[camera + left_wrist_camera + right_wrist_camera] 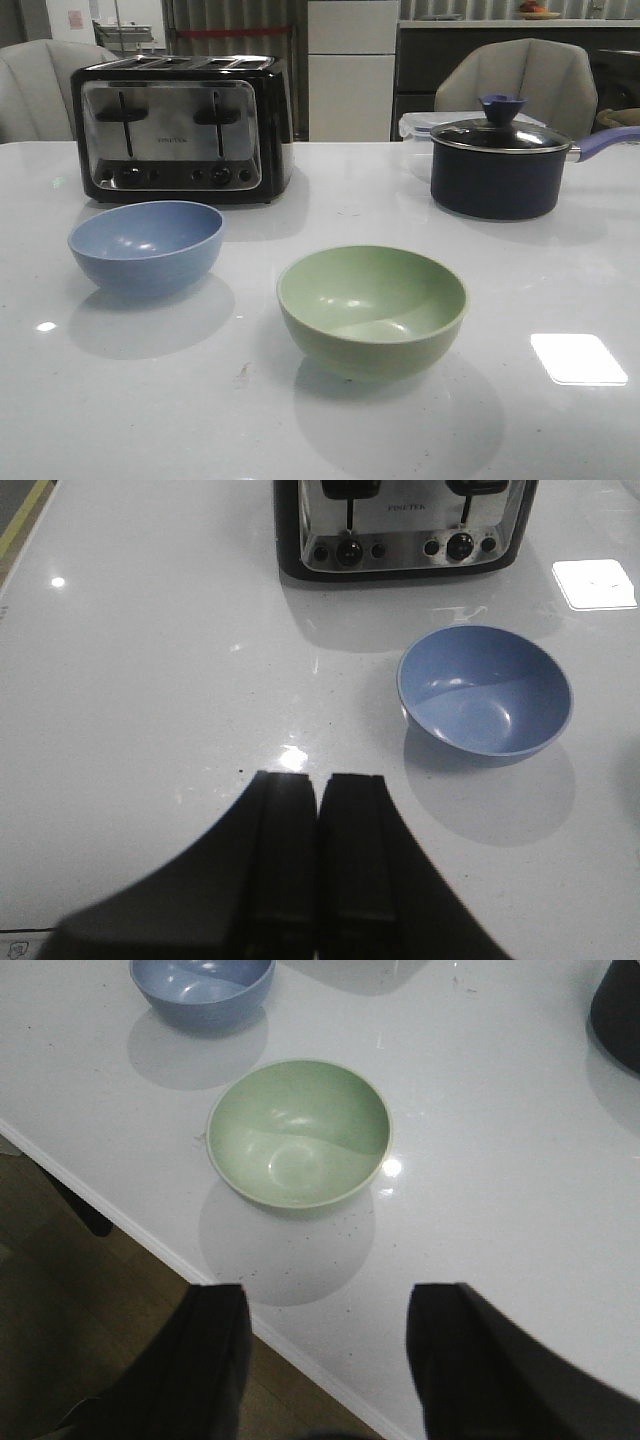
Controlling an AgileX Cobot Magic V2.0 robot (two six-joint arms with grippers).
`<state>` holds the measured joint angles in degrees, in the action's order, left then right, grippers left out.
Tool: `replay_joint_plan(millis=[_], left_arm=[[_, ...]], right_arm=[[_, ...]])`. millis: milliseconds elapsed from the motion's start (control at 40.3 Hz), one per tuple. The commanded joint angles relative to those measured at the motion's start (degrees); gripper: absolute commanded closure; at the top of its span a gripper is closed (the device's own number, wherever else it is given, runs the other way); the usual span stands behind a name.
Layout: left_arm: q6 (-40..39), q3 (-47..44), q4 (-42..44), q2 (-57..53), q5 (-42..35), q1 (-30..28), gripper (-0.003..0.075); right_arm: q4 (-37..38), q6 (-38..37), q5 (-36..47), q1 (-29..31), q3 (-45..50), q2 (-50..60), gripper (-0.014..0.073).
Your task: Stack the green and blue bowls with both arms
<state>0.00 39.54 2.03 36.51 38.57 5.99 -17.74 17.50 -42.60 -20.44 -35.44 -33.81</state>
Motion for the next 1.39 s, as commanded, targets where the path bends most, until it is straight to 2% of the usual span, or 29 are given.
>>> replay_joint_plan(millis=[0, 372, 570, 620, 669, 843, 893, 967, 1140, 1364], left_arm=[[0.0, 2.1, 0.1, 0.3, -4.6, -0.1, 0.0627], [0.0, 2.1, -0.2, 0.3, -4.6, -0.1, 0.0627], [0.0, 2.2, -0.2, 0.7, -8.7, -0.1, 0.0619], [0.0, 2.6, -0.2, 1.7, -8.9, -0.1, 0.0586], [1.2, 3.0, -0.2, 3.1, -8.9, -0.1, 0.052], [2.7, 7.2, -2.0, 10.7, -6.6, 0.1, 0.0206], [2.7, 8.7, -2.9, 13.6, -6.0, 0.7, 0.0156], [2.7, 10.9, -2.9, 18.3, -5.2, 2.0, 0.0134], [2.7, 16.3, -2.9, 30.8, -4.8, 4.2, 0.0138], [2.7, 24.1, -3.1, 47.0, -4.6, 4.3, 0.0138]], right_arm=[[-0.3, 0.7, 3.1, 0.0, -1.4, 0.2, 0.0125], [-0.3, 0.7, 2.4, 0.0, -1.4, 0.2, 0.0125], [-0.3, 0.7, 2.4, 0.0, -1.4, 0.2, 0.0125], [-0.3, 0.7, 2.4, 0.0, -1.4, 0.2, 0.0125], [-0.3, 0.7, 2.4, 0.0, -1.4, 0.2, 0.0125], [-0.3, 0.7, 2.4, 0.0, -1.4, 0.2, 0.0125], [-0.3, 0.7, 2.4, 0.0, -1.4, 0.2, 0.0125], [-0.3, 0.7, 2.4, 0.0, -1.4, 0.2, 0.0125], [-0.3, 0.7, 2.4, 0.0, -1.4, 0.2, 0.0125], [-0.3, 0.7, 2.4, 0.0, -1.4, 0.2, 0.0125]])
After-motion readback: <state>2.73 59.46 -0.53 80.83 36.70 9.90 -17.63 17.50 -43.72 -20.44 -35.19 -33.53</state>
